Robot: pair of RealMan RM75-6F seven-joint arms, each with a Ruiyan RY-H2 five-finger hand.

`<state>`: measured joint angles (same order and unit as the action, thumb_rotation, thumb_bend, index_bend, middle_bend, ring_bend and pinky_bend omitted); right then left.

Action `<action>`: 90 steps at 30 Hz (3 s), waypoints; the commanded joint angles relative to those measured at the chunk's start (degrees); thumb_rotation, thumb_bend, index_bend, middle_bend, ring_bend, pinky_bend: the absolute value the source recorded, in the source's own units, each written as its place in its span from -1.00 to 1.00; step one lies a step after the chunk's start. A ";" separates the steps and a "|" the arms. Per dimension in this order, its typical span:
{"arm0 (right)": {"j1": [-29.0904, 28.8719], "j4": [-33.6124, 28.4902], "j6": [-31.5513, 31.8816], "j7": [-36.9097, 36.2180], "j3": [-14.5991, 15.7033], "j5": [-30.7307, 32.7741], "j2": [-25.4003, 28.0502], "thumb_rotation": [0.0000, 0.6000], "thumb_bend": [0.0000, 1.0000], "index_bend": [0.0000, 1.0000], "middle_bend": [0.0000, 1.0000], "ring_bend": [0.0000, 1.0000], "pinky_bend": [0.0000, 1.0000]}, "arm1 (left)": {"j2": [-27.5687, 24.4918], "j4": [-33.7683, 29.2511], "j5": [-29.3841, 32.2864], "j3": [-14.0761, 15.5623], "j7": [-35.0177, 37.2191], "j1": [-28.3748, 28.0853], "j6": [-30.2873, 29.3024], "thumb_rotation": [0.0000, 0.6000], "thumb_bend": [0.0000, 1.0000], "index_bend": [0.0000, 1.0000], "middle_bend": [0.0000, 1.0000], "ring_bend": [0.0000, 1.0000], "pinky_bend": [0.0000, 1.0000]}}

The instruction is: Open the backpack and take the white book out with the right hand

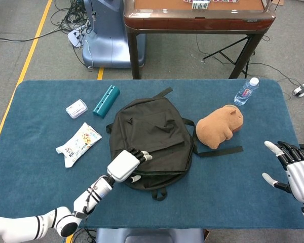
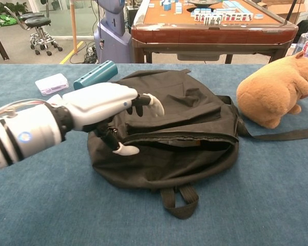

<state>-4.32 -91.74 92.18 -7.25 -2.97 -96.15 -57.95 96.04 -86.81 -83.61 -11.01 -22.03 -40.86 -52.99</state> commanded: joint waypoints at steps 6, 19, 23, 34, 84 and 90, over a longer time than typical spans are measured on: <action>-0.21 0.37 -0.83 -1.17 0.78 -0.42 -0.21 1.00 -0.73 -0.68 -0.48 -0.66 -0.57 | 6.55 7.95 3.89 -2.88 -4.01 -2.78 -3.14 1.00 -0.38 0.09 0.21 0.29 0.35; -8.16 -2.46 -14.00 -2.10 5.87 -9.22 -3.47 1.00 -0.73 -0.68 -0.48 -0.66 -0.52 | 3.15 2.45 12.20 -13.08 3.32 -2.42 -9.85 1.00 -0.20 0.41 0.45 0.52 0.77; -11.93 -3.48 -18.49 -0.73 5.67 -10.95 -5.91 1.00 -0.72 -0.68 -0.48 -0.66 -0.52 | 0.90 -1.63 17.64 -16.01 4.26 -2.27 -9.51 1.00 -0.20 0.41 0.45 0.52 0.77; -21.36 -2.07 -29.20 3.78 -0.83 -3.56 -17.97 1.00 -0.53 -0.68 -0.48 -0.66 -0.52 | -2.92 -7.17 26.34 -17.22 3.37 -2.63 -10.12 1.00 -0.20 0.39 0.45 0.50 0.77; -33.48 39.38 -26.63 3.90 -3.55 3.54 -54.25 1.00 -0.96 -0.66 -0.58 -0.66 -0.44 | -5.32 -6.79 33.88 -13.56 5.43 -4.50 -13.94 1.00 -0.20 0.33 0.45 0.49 0.77; -34.97 44.35 -26.55 2.01 -4.25 4.35 -58.00 1.00 -0.96 -0.66 -0.54 -0.66 -0.44 | -5.78 -6.58 36.00 -14.94 6.11 -4.66 -14.09 1.00 -0.20 0.33 0.45 0.49 0.77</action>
<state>-38.68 -48.63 65.71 -4.57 -6.95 -92.15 -114.91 90.40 -93.41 -47.85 -25.74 -16.06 -45.47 -67.12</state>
